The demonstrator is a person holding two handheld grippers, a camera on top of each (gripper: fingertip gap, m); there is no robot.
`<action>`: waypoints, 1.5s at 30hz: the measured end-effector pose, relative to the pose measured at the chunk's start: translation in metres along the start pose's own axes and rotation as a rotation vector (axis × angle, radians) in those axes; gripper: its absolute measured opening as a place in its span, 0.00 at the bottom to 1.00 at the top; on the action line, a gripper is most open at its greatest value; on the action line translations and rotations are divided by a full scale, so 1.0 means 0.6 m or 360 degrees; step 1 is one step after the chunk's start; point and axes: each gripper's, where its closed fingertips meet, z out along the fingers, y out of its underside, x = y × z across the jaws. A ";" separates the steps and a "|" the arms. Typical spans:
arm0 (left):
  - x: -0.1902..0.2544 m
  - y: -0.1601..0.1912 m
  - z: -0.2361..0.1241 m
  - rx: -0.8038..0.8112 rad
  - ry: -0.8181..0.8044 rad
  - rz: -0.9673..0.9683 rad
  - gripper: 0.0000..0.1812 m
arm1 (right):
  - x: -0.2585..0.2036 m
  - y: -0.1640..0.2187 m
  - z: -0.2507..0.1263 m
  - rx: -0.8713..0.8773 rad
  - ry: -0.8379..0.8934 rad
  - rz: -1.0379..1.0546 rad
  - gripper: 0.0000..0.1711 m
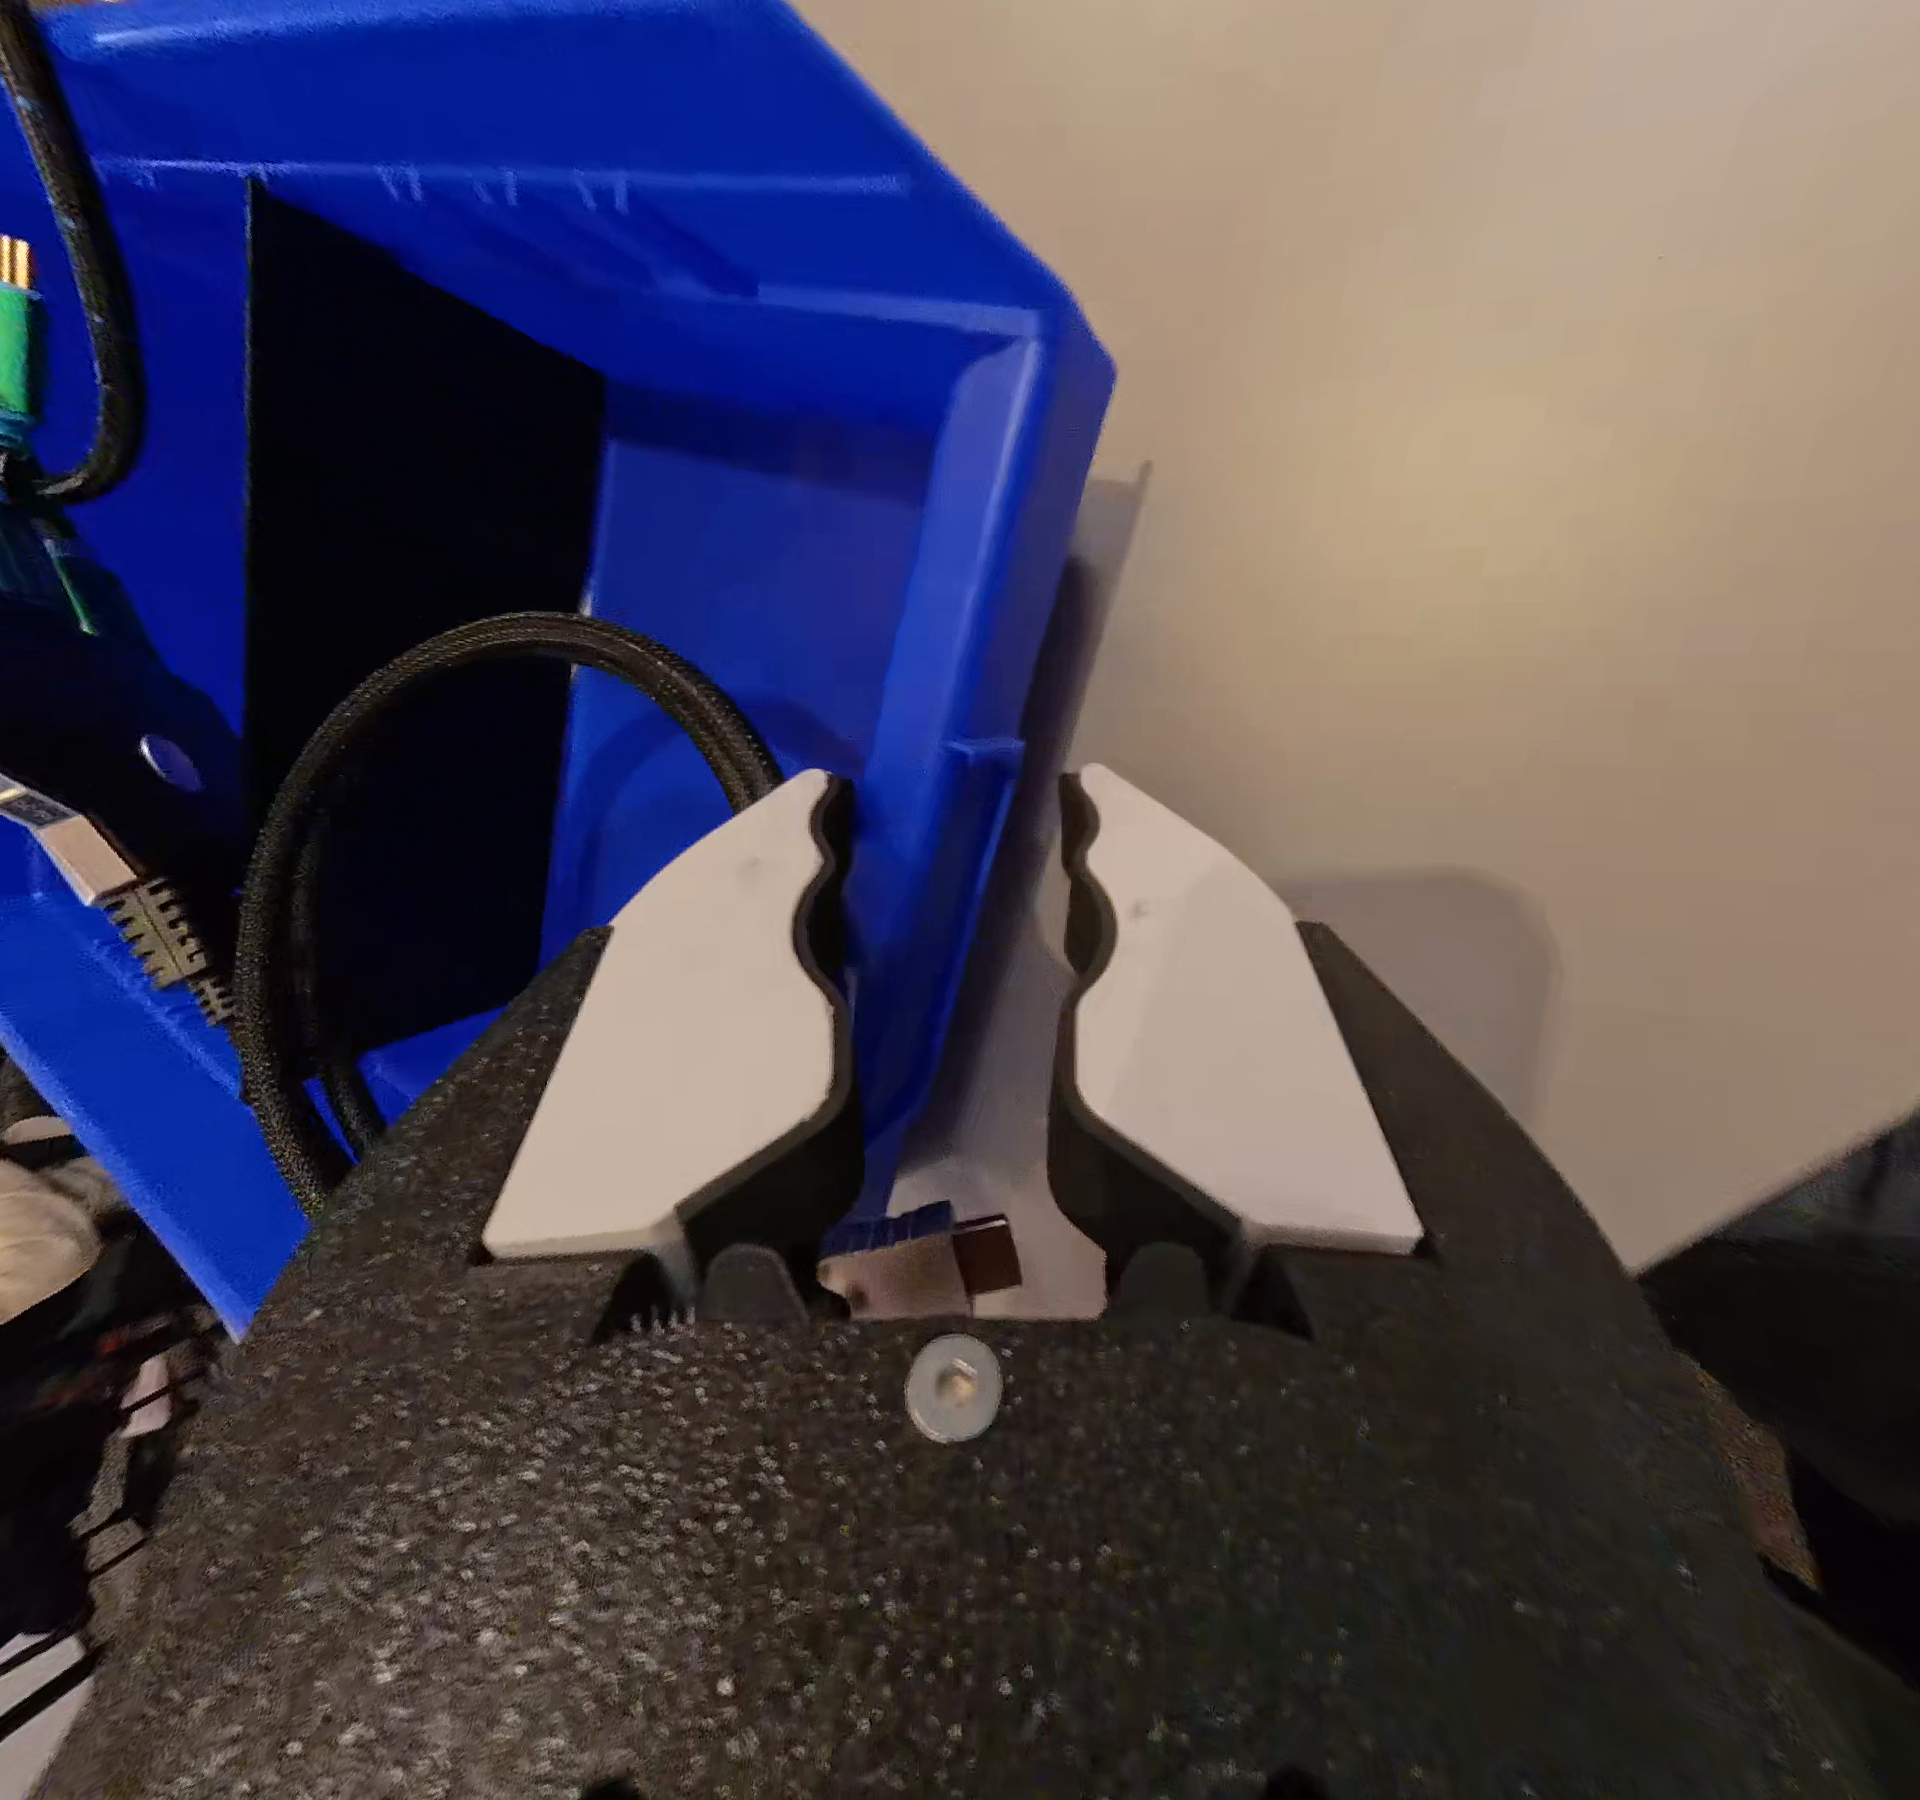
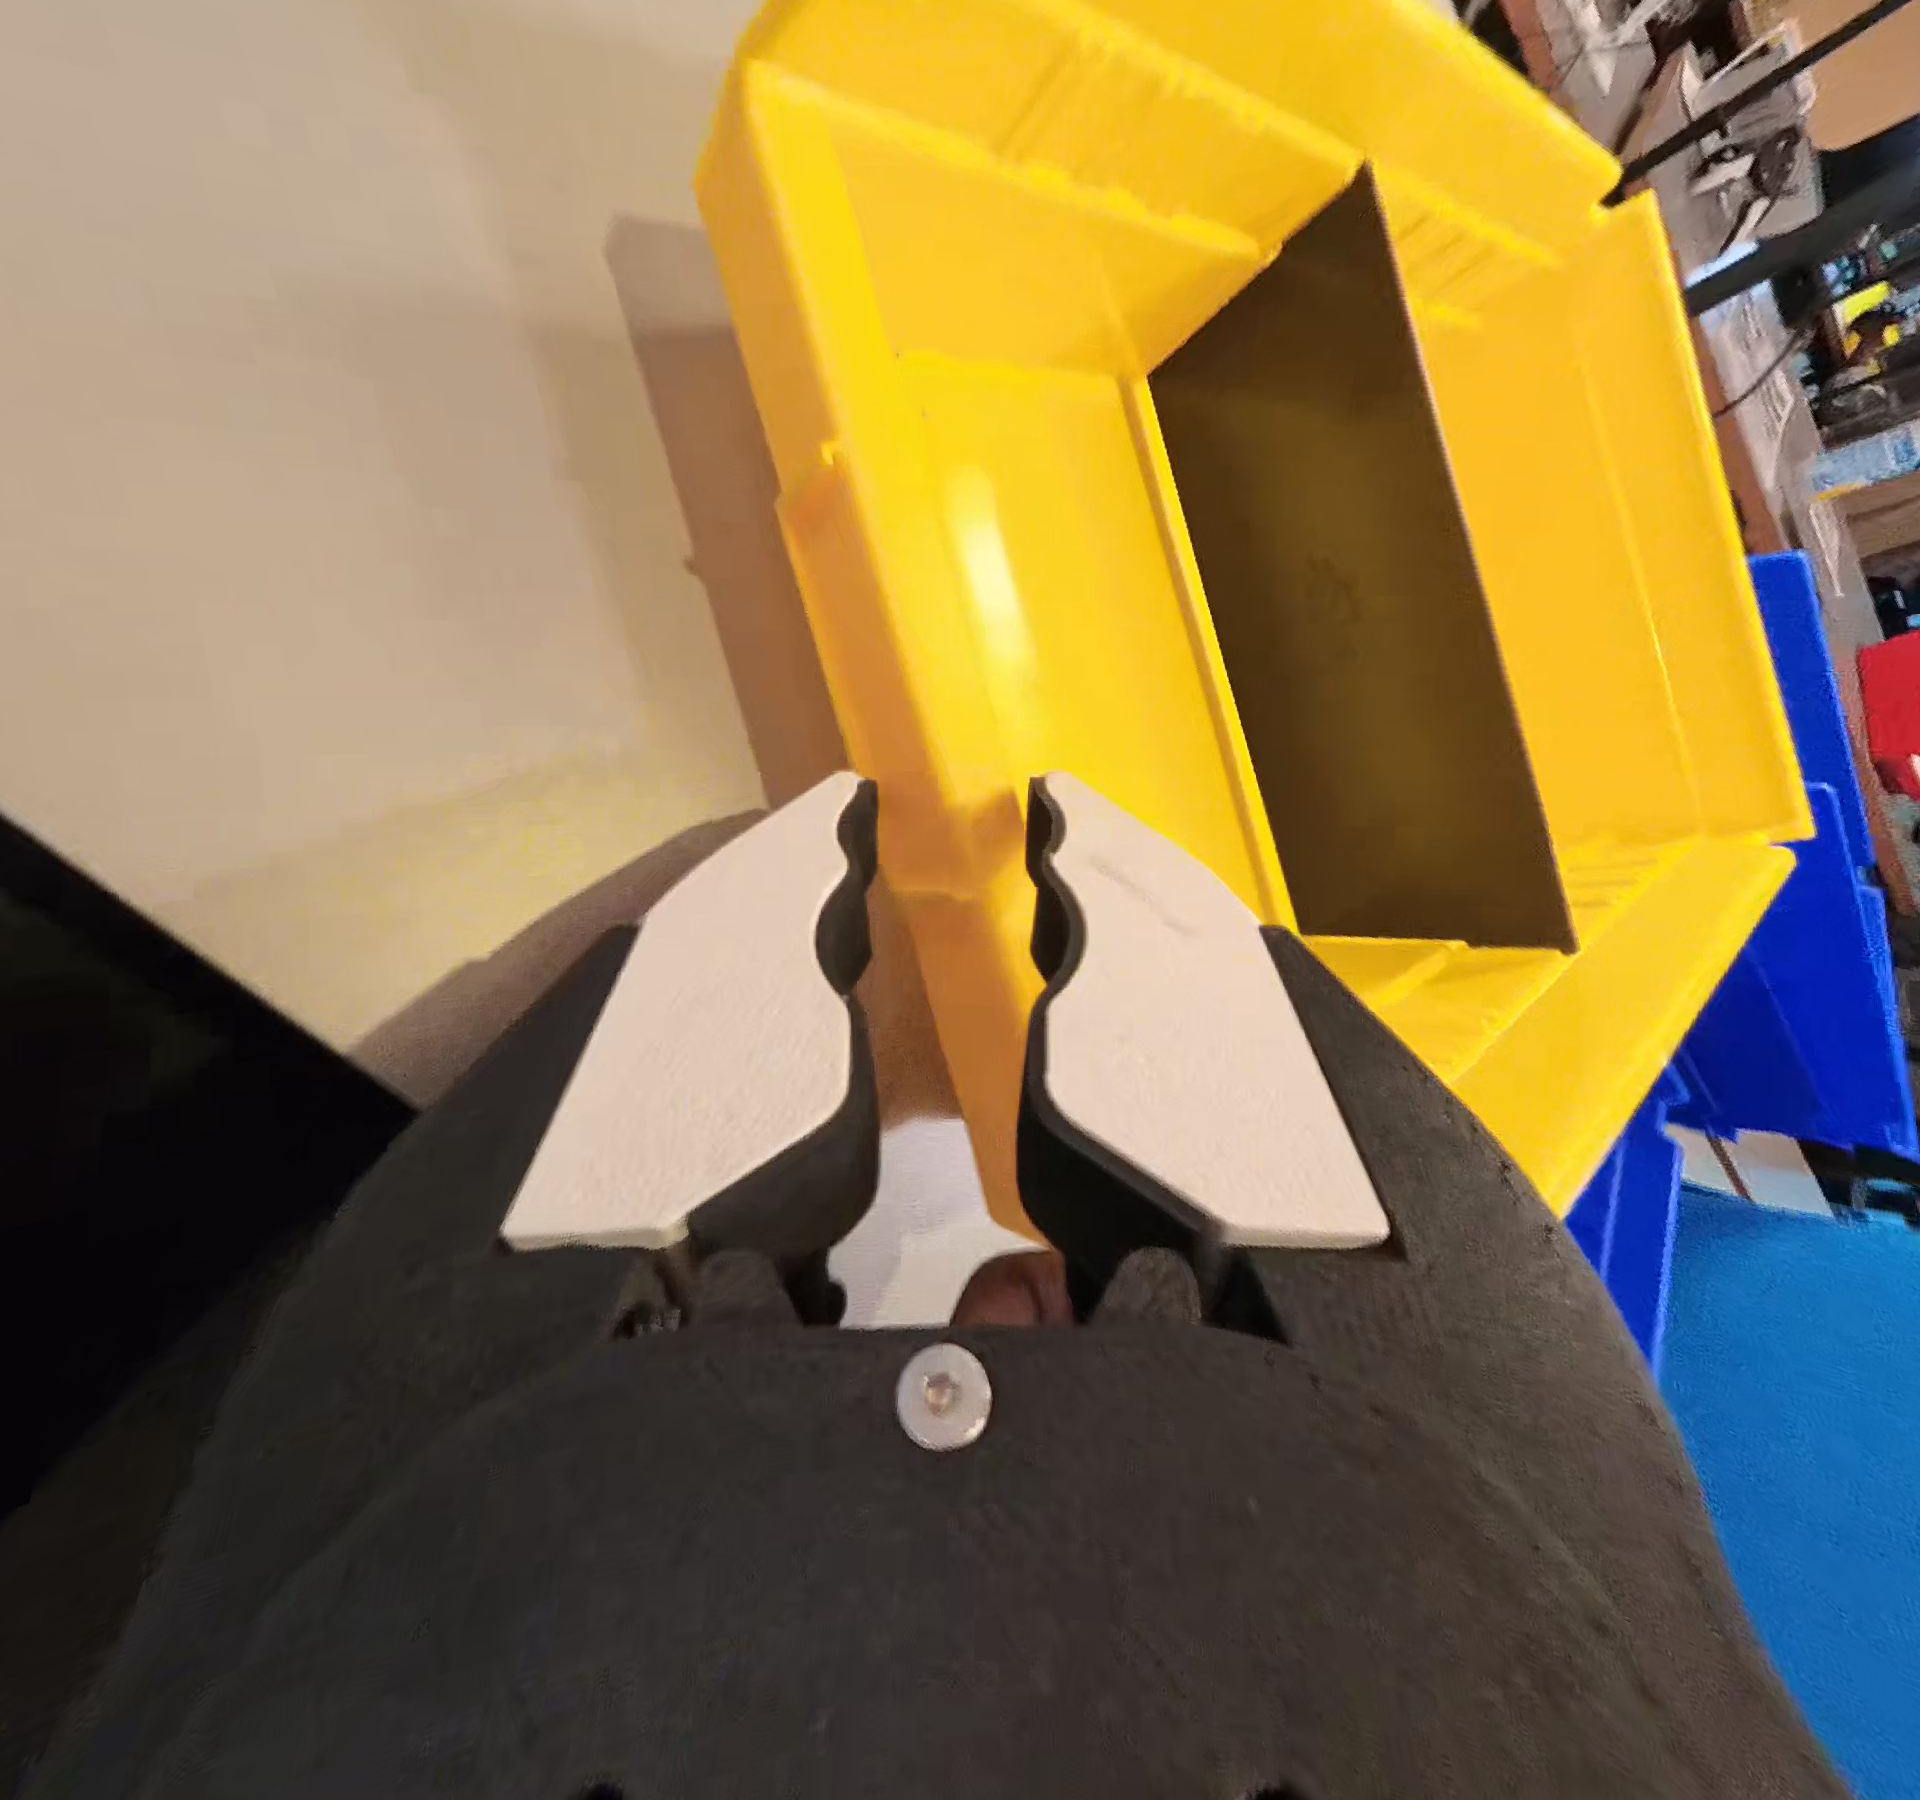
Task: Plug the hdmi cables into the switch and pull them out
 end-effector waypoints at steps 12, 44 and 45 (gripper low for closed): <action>-0.036 0.076 -0.003 -0.0072 0.0059 -0.0229 0.20 | 0.050 0.026 0.028 -0.0001 0.0029 -0.0010 0.17; -0.088 -0.001 -0.270 0.1634 0.0367 -0.0836 0.31 | 0.021 -0.137 0.001 0.0263 -0.0466 0.0441 0.15; -0.057 -0.048 -0.340 0.1997 0.0597 -0.0910 0.31 | 0.013 -0.153 0.001 0.0288 -0.0493 0.0465 0.15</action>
